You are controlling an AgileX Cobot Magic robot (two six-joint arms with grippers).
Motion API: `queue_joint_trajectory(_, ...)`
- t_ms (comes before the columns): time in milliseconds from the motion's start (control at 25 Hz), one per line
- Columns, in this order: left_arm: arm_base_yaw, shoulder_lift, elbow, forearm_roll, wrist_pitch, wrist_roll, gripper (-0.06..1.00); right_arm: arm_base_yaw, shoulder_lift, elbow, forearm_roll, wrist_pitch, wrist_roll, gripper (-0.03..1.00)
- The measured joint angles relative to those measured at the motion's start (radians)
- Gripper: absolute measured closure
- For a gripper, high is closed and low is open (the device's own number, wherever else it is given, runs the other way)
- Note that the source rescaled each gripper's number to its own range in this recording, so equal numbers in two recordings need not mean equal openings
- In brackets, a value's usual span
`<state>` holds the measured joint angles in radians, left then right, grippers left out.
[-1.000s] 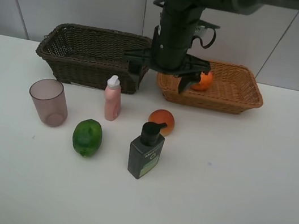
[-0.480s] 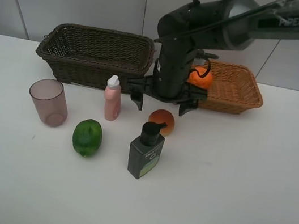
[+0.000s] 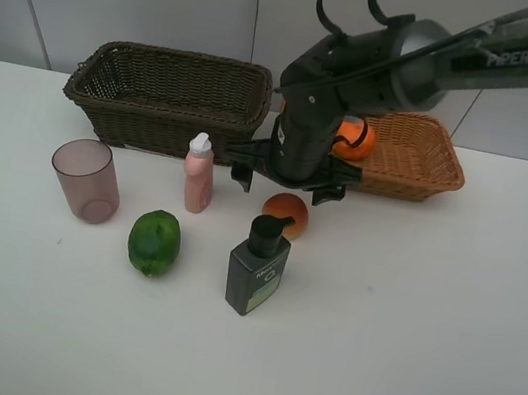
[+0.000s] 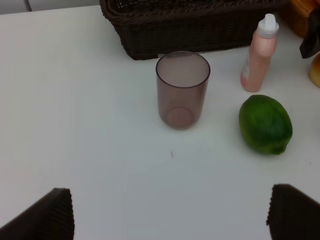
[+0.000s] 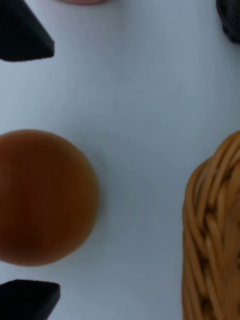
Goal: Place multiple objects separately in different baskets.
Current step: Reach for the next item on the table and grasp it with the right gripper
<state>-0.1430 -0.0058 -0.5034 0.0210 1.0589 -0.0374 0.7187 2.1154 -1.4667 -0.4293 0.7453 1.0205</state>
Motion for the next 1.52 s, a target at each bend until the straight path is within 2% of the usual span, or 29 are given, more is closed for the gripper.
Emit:
queue_joint_trajectory(440, 0.0, 0.0, 0.0, 0.0, 0.0, 0.0, -0.06, -0.02, 0.0, 0.01, -0.02, -0.027, 0.004, 0.05)
queue_joint_trajectory(680, 0.0, 0.0, 0.0, 0.0, 0.0, 0.0, -0.06, -0.021, 0.0, 0.083, -0.026, -0.106, 0.044, 0.05)
queue_joint_trajectory(840, 0.0, 0.0, 0.0, 0.0, 0.0, 0.0, -0.06, -0.021, 0.002, 0.105, -0.083, -0.141, 0.085, 0.05)
queue_joint_trajectory(1080, 0.0, 0.0, 0.0, 0.0, 0.0, 0.0, -0.06, -0.021, 0.005, 0.105, -0.157, -0.145, 0.151, 0.05)
queue_joint_trajectory(1520, 0.0, 0.0, 0.0, 0.0, 0.0, 0.0, -0.06, -0.021, 0.058, 0.107, -0.163, -0.176, 0.161, 0.05)
